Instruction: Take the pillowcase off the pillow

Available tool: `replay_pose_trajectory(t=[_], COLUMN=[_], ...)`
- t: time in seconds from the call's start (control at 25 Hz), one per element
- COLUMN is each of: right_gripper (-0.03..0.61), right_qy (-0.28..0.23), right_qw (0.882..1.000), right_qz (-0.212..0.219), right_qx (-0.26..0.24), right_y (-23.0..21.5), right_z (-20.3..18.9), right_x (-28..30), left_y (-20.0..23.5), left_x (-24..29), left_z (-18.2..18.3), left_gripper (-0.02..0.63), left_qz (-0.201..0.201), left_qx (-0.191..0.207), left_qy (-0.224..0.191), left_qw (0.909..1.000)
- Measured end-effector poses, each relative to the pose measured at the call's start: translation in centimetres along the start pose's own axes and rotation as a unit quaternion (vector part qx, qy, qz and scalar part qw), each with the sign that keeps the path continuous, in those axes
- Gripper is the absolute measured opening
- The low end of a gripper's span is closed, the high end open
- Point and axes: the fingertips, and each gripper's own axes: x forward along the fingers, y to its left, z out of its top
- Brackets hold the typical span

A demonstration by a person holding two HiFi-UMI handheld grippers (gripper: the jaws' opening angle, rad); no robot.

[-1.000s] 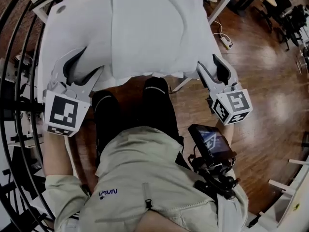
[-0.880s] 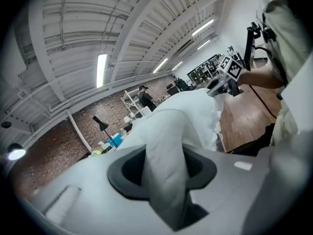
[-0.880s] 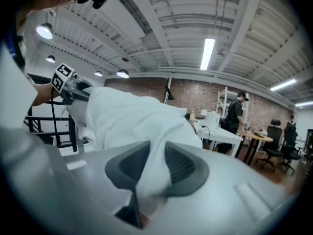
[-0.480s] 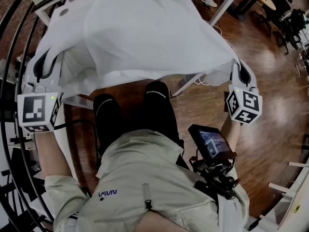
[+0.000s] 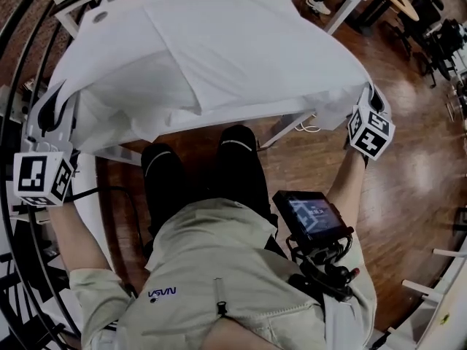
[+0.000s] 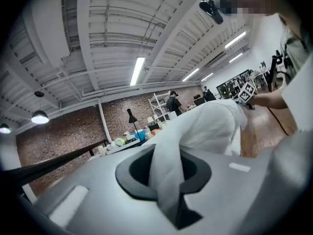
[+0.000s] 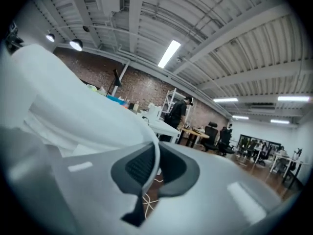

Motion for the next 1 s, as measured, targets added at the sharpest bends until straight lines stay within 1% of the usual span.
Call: replay_pose_trajectory(t=[0.08,0.12,0.16,0.2,0.24,0.28,0.32,0.36,0.44,0.52,0.6,0.68,0.76,0.8,0.84,0.92,0.96,1.0], right_gripper=[0.003,0.003,0.003,0.005,0.013,0.077,0.139,0.164,0.176,0.176,0.176,0.179,0.231,0.241,0.249,0.253,0.253,0.249], right_qy=[0.015,0.025,0.038,0.053,0.063,0.064,0.054,0.031,-0.037,-0.106,-0.147,-0.165,-0.172,-0.17,-0.164,-0.139,-0.121,-0.103], right_qw=[1.0,0.999,0.998,0.993,0.986,0.978,0.971,0.965,0.952,0.932,0.912,0.893,0.876,0.871,0.87,0.871,0.869,0.865], right_qz=[0.004,0.022,0.055,0.1,0.148,0.19,0.221,0.24,0.26,0.29,0.336,0.386,0.43,0.444,0.451,0.46,0.47,0.485], right_qx=[0.001,0.005,0.013,0.024,0.039,0.058,0.08,0.105,0.157,0.19,0.183,0.159,0.134,0.122,0.112,0.101,0.093,0.08], right_y=[0.5,1.3,2.4,3.6,4.6,5.3,5.4,5.1,4.4,5.1,8.0,12.3,16.8,18.7,20.1,22.6,24.0,25.4], right_z=[-1.0,-1.6,-2.3,-3.1,-3.7,-3.8,-3.2,-1.9,2.2,6.9,10.4,12.8,14.6,15.4,15.9,16.1,15.5,14.8], right_x=[1.1,1.5,1.6,1.5,1.0,0.2,-0.8,-2.0,-4.5,-6.7,-8.0,-8.5,-8.1,-7.5,-6.7,-5.0,-4.5,-4.6], left_y=[0.1,-0.2,-0.8,-1.6,-2.5,-3.4,-4.1,-4.7,-5.2,-4.8,-4.7,-5.0,-4.9,-4.7,-4.4,-3.8,-3.6,-3.5], left_x=[-0.2,-0.1,-0.1,-0.1,-0.2,-0.4,-0.8,-1.2,-2.6,-4.2,-5.5,-6.2,-5.8,-5.0,-4.0,-1.3,0.0,1.2], left_z=[-0.8,-1.2,-1.5,-1.7,-1.8,-1.8,-1.6,-1.3,-0.4,1.2,3.9,6.5,8.3,8.8,9.1,9.2,9.0,8.5], left_gripper=[0.06,0.058,0.051,0.055,0.08,0.124,0.173,0.209,0.296,0.368,0.376,0.379,0.379,0.379,0.379,0.379,0.383,0.385], left_qz=[-0.005,-0.01,-0.021,-0.035,-0.05,-0.064,-0.076,-0.087,-0.109,-0.126,-0.136,-0.149,-0.144,-0.135,-0.123,-0.11,-0.111,-0.116], left_qx=[-0.016,-0.024,-0.031,-0.034,-0.033,-0.026,-0.014,-0.002,0.007,-0.001,-0.007,-0.004,0.008,0.011,0.009,-0.012,-0.026,-0.04], left_qy=[0.003,0.004,0.003,0.0,-0.005,-0.01,-0.013,-0.015,-0.013,-0.013,-0.037,-0.069,-0.085,-0.085,-0.082,-0.068,-0.058,-0.045], left_qw=[0.9999,0.9997,0.9993,0.9988,0.9982,0.9976,0.9969,0.9961,0.9939,0.992,0.9899,0.9864,0.9858,0.9872,0.989,0.9916,0.9917,0.9914])
